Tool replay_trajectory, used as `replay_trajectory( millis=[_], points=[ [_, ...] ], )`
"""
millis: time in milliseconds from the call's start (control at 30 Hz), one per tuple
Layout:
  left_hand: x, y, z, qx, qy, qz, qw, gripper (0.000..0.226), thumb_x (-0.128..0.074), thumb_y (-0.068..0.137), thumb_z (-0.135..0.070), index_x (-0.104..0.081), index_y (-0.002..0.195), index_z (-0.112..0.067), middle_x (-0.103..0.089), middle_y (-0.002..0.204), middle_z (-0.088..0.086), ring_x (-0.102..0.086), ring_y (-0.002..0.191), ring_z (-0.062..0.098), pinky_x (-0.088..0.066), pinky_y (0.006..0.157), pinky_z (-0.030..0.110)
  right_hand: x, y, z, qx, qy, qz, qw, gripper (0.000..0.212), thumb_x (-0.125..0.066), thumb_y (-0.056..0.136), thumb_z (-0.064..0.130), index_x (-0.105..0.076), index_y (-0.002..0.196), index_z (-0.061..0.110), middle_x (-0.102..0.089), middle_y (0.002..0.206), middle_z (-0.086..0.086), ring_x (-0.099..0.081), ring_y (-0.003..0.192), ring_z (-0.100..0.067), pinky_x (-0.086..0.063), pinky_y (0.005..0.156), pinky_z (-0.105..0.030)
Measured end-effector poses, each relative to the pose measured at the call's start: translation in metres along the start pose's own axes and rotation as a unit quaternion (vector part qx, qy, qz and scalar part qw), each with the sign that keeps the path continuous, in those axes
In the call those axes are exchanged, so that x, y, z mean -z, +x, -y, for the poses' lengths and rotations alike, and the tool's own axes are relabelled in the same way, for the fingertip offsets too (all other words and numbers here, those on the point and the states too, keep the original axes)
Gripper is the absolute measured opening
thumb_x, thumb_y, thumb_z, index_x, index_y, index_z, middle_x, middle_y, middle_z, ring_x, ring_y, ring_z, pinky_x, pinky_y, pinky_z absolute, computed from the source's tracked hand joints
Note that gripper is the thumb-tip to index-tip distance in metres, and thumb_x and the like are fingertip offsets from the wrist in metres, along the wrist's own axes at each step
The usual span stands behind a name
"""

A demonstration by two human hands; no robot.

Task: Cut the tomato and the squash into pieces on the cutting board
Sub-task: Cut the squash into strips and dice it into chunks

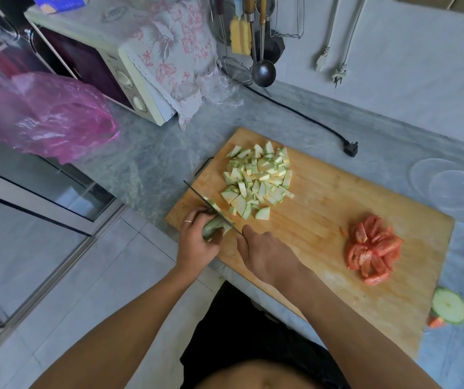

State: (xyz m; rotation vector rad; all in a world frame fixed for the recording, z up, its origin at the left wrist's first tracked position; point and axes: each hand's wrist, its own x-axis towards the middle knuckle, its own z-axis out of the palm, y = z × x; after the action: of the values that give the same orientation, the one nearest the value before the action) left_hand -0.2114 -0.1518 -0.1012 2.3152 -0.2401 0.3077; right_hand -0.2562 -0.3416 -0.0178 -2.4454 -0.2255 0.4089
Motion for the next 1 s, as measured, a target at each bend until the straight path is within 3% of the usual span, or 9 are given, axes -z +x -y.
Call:
replay_trajectory(
  millis=[67, 200, 300, 367, 500, 600, 767, 900, 1000],
  points=[
    [0.001, 0.000, -0.001, 0.011, -0.001, -0.002, 1.000, 0.034, -0.083, 0.073, -0.016, -0.069, 0.103, -0.008, -0.058, 0.118, 0.004, -0.059, 0.112, 0.023, -0.051, 0.091, 0.039, 0.001, -0.001, -0.004, -0.001, 0.023, 0.001, 1.000, 0.027, -0.031, 0.106, 0.040, -0.037, 0.091, 0.018, -0.041, 0.058, -0.003, -0.037, 0.047, -0.026, -0.025, 0.047, -0.032],
    [0.002, -0.002, -0.005, 0.011, 0.001, 0.005, 1.000, 0.035, -0.082, 0.075, -0.015, -0.069, 0.107, -0.009, -0.056, 0.119, 0.002, -0.057, 0.115, 0.021, -0.051, 0.095, 0.039, 0.016, 0.002, -0.009, -0.028, 0.087, 0.014, 0.996, 0.030, -0.034, 0.106, 0.036, -0.042, 0.086, 0.016, -0.047, 0.064, -0.003, -0.043, 0.051, -0.023, -0.034, 0.054, -0.034],
    [0.005, -0.004, -0.006, 0.024, 0.014, 0.013, 1.000, 0.037, -0.081, 0.078, -0.018, -0.068, 0.111, -0.013, -0.054, 0.125, -0.001, -0.054, 0.118, 0.019, -0.051, 0.095, 0.039, 0.028, 0.001, -0.016, -0.076, 0.160, 0.028, 0.984, 0.037, -0.030, 0.106, 0.040, -0.045, 0.082, 0.016, -0.050, 0.067, -0.006, -0.050, 0.045, -0.022, -0.042, 0.041, -0.033],
    [0.007, -0.005, -0.008, 0.024, 0.021, 0.016, 0.999, 0.037, -0.079, 0.079, -0.021, -0.067, 0.113, -0.015, -0.053, 0.127, -0.004, -0.053, 0.118, 0.018, -0.051, 0.095, 0.041, 0.032, -0.003, -0.019, -0.100, 0.199, 0.021, 0.975, 0.038, -0.030, 0.106, 0.041, -0.044, 0.080, 0.017, -0.048, 0.062, -0.006, -0.049, 0.041, -0.020, -0.046, 0.041, -0.037],
    [0.013, -0.005, -0.008, 0.008, 0.039, 0.034, 0.999, 0.042, -0.065, 0.078, -0.033, -0.067, 0.116, -0.016, -0.055, 0.127, -0.003, -0.054, 0.119, 0.021, -0.051, 0.093, 0.047, 0.038, -0.012, -0.012, -0.074, 0.185, 0.010, 0.980, 0.040, -0.032, 0.106, 0.040, -0.045, 0.078, 0.014, -0.050, 0.063, -0.007, -0.050, 0.039, -0.022, -0.046, 0.040, -0.041],
    [0.014, -0.008, -0.009, 0.001, 0.027, 0.028, 0.999, 0.042, -0.065, 0.079, -0.030, -0.068, 0.117, -0.012, -0.054, 0.127, 0.001, -0.053, 0.120, 0.018, -0.049, 0.098, 0.037, 0.044, -0.022, -0.005, -0.042, 0.159, 0.002, 0.986, 0.039, -0.032, 0.106, 0.039, -0.045, 0.078, 0.015, -0.051, 0.065, -0.007, -0.046, 0.035, -0.010, -0.045, 0.035, -0.034],
    [0.014, -0.009, -0.007, 0.006, 0.018, 0.013, 1.000, 0.041, -0.080, 0.075, -0.013, -0.068, 0.114, -0.011, -0.057, 0.123, 0.001, -0.056, 0.114, 0.013, -0.039, 0.095, 0.009, 0.048, -0.030, 0.004, -0.016, 0.135, 0.009, 0.991, 0.043, -0.035, 0.105, 0.040, -0.053, 0.085, 0.007, -0.051, 0.066, -0.005, -0.053, 0.046, -0.025, -0.046, 0.034, -0.034],
    [0.015, -0.007, -0.006, -0.002, 0.003, 0.003, 1.000, 0.041, -0.085, 0.071, -0.013, -0.065, 0.107, -0.011, -0.060, 0.116, 0.001, -0.061, 0.108, 0.015, -0.049, 0.091, 0.023, 0.045, -0.032, 0.006, -0.001, 0.097, 0.016, 0.995, 0.038, -0.035, 0.106, 0.039, -0.049, 0.082, 0.012, -0.050, 0.065, -0.003, -0.046, 0.049, -0.019, -0.033, 0.034, -0.020],
    [0.015, -0.007, -0.004, -0.016, 0.000, -0.001, 1.000, 0.039, -0.084, 0.072, -0.015, -0.066, 0.106, -0.009, -0.060, 0.117, 0.002, -0.061, 0.110, 0.016, -0.050, 0.094, 0.029, 0.044, -0.031, 0.009, 0.006, 0.082, 0.013, 0.996, 0.037, -0.035, 0.106, 0.038, -0.046, 0.078, 0.016, -0.048, 0.062, -0.002, -0.042, 0.046, -0.016, -0.031, 0.038, -0.022]
  ],
)
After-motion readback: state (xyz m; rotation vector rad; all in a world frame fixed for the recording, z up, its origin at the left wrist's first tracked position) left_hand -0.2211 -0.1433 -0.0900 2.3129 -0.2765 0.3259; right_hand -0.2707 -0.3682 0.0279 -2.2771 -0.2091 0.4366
